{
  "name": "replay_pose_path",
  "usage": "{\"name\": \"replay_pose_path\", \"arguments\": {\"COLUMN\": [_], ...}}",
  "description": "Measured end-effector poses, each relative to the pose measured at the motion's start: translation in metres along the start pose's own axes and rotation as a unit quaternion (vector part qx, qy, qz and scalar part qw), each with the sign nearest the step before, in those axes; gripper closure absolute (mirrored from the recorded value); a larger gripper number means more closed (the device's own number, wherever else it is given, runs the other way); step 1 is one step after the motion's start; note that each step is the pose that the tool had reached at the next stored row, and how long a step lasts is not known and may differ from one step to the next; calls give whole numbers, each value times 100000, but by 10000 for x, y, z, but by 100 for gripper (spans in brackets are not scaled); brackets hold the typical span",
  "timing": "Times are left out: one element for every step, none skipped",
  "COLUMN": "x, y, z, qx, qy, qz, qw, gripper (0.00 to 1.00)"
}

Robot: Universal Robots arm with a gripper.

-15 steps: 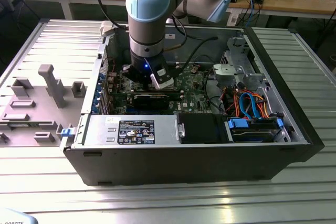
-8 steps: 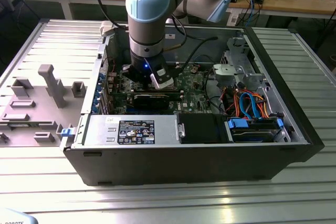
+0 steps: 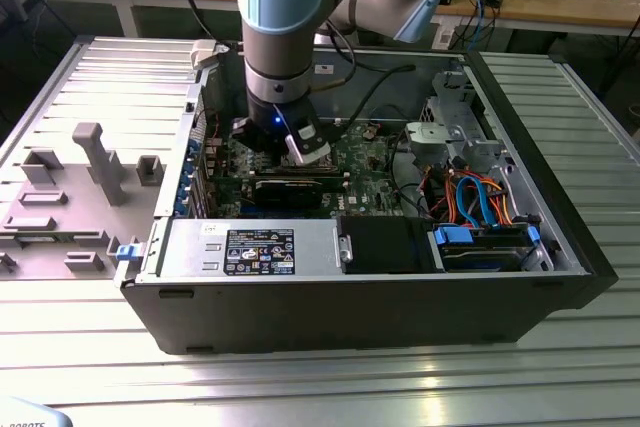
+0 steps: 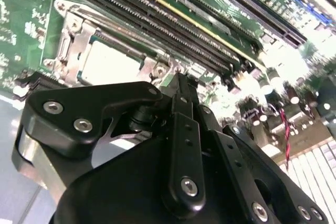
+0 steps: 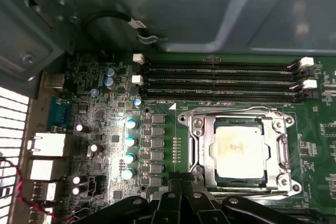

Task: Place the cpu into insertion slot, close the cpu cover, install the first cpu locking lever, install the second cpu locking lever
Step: 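Install the second cpu locking lever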

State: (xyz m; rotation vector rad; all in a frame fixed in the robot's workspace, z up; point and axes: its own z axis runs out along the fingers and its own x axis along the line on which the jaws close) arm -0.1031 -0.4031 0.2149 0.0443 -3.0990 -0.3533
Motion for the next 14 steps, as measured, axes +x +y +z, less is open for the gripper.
{"name": "replay_pose_path", "arguments": {"x": [0,1,2,3,4,4,4,4,4,4,4,5,4,5], "y": [6,13,22,29,39,48,48,49,49,49,49,50,50,50], "z": [-26,-55,-95,-122,-165,-202,-204,-205,-207,-207,-210,-213,-214,-215], "qx": [-3,3,-1,-4,-2,-1,-11,-20,-2,-3,-4,-7,-2,-4], "qy": [0,0,-2,-5,-2,-1,-9,-14,-4,-4,-4,-6,-3,-3], "qz": [-2,0,-2,-2,-1,1,-2,-2,0,0,-1,1,-1,-1], "qw": [100000,100000,100000,100000,100000,100000,100000,100000,100000,100000,100000,100000,100000,100000], "gripper": [89,89,89,89,89,89,89,89,89,89,89,89,89,89]}}
